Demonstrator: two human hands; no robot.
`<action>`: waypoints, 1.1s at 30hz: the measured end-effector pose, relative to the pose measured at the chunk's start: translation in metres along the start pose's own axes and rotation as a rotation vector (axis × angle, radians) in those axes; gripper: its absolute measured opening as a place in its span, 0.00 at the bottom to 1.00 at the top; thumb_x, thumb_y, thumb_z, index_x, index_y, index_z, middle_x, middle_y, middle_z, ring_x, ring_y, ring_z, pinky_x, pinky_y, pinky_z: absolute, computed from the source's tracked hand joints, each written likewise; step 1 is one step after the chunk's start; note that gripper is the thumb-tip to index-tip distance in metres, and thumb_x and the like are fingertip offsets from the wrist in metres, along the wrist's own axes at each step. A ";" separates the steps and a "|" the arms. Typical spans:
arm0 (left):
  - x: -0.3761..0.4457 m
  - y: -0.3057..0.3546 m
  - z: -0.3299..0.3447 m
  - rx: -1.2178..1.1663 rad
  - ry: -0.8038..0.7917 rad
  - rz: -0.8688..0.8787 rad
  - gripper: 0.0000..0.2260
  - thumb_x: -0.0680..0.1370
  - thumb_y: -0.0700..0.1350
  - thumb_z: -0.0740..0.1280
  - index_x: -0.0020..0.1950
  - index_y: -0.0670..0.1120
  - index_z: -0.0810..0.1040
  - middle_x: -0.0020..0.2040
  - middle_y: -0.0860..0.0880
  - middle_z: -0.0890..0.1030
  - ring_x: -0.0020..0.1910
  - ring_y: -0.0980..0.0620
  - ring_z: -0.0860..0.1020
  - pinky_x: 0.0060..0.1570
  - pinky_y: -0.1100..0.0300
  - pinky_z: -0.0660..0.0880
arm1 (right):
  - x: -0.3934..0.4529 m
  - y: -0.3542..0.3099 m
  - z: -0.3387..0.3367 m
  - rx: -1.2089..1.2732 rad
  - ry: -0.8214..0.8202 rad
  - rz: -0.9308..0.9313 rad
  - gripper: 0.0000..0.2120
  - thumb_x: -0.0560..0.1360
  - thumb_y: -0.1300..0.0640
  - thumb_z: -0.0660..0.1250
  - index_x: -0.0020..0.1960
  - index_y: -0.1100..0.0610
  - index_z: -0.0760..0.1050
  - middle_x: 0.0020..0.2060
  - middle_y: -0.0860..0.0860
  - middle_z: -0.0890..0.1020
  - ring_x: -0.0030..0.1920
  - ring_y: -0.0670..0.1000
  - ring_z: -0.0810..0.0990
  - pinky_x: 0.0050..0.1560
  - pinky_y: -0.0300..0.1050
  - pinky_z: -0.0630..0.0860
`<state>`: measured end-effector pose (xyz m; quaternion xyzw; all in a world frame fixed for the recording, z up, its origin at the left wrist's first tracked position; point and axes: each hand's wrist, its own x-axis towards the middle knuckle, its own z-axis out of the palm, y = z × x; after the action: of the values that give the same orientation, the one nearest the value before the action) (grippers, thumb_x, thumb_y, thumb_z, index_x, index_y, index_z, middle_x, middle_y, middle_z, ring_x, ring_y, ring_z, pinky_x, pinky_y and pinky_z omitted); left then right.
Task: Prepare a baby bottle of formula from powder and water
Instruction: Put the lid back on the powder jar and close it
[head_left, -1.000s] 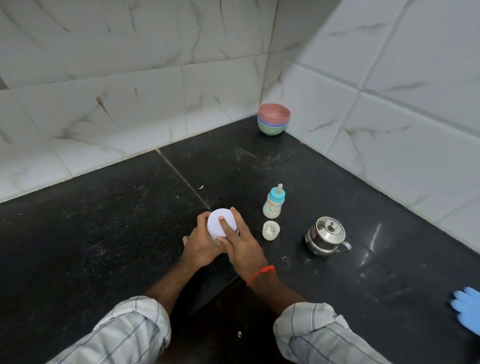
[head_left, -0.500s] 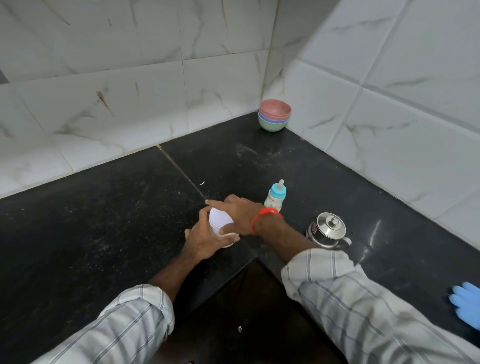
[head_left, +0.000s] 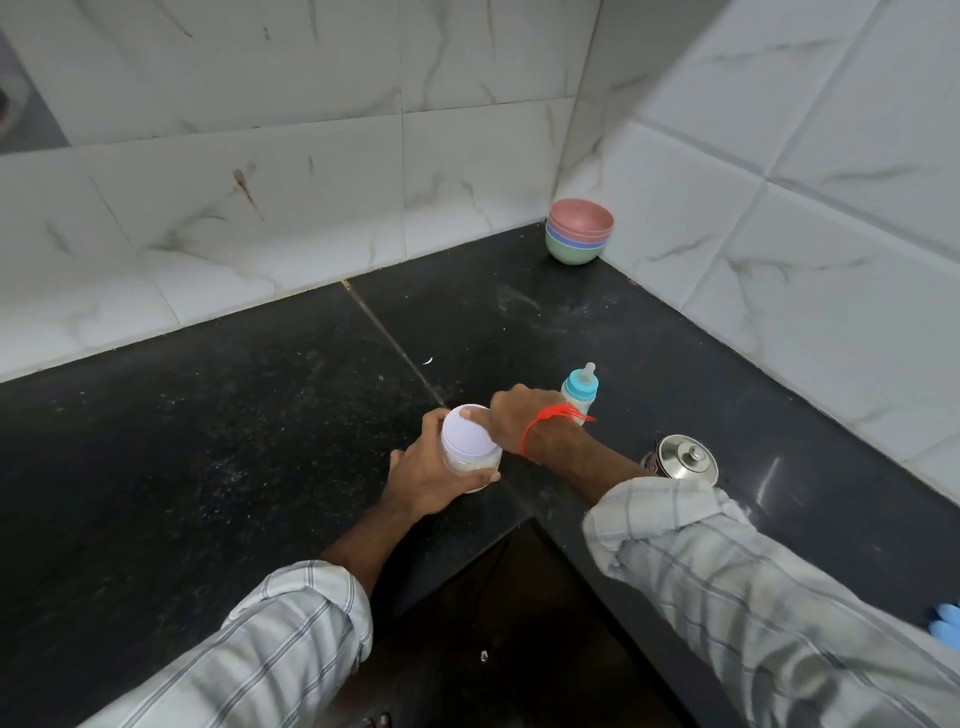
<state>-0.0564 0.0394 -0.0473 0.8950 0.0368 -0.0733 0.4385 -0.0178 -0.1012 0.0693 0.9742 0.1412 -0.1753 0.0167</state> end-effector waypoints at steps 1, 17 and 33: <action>0.001 -0.001 0.000 0.011 0.000 0.003 0.49 0.58 0.71 0.75 0.72 0.59 0.57 0.67 0.58 0.75 0.68 0.50 0.74 0.72 0.40 0.59 | -0.004 0.006 -0.002 0.008 0.034 -0.007 0.26 0.85 0.39 0.51 0.63 0.58 0.77 0.56 0.59 0.82 0.58 0.62 0.80 0.55 0.54 0.74; 0.002 -0.002 0.000 0.020 -0.016 0.000 0.48 0.56 0.74 0.73 0.70 0.61 0.57 0.65 0.58 0.76 0.68 0.50 0.74 0.70 0.43 0.61 | 0.008 0.011 -0.002 -0.143 0.277 -0.092 0.35 0.74 0.23 0.53 0.47 0.55 0.77 0.49 0.54 0.83 0.50 0.58 0.83 0.45 0.49 0.72; 0.001 0.002 -0.002 0.034 -0.029 -0.009 0.51 0.58 0.73 0.74 0.74 0.56 0.57 0.67 0.57 0.77 0.67 0.51 0.75 0.71 0.42 0.60 | 0.029 0.003 0.017 -0.192 0.018 -0.335 0.35 0.73 0.30 0.63 0.74 0.47 0.64 0.67 0.56 0.70 0.57 0.62 0.80 0.51 0.54 0.75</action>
<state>-0.0546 0.0397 -0.0452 0.9011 0.0330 -0.0889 0.4232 0.0039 -0.0979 0.0435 0.9324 0.3177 -0.1529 0.0790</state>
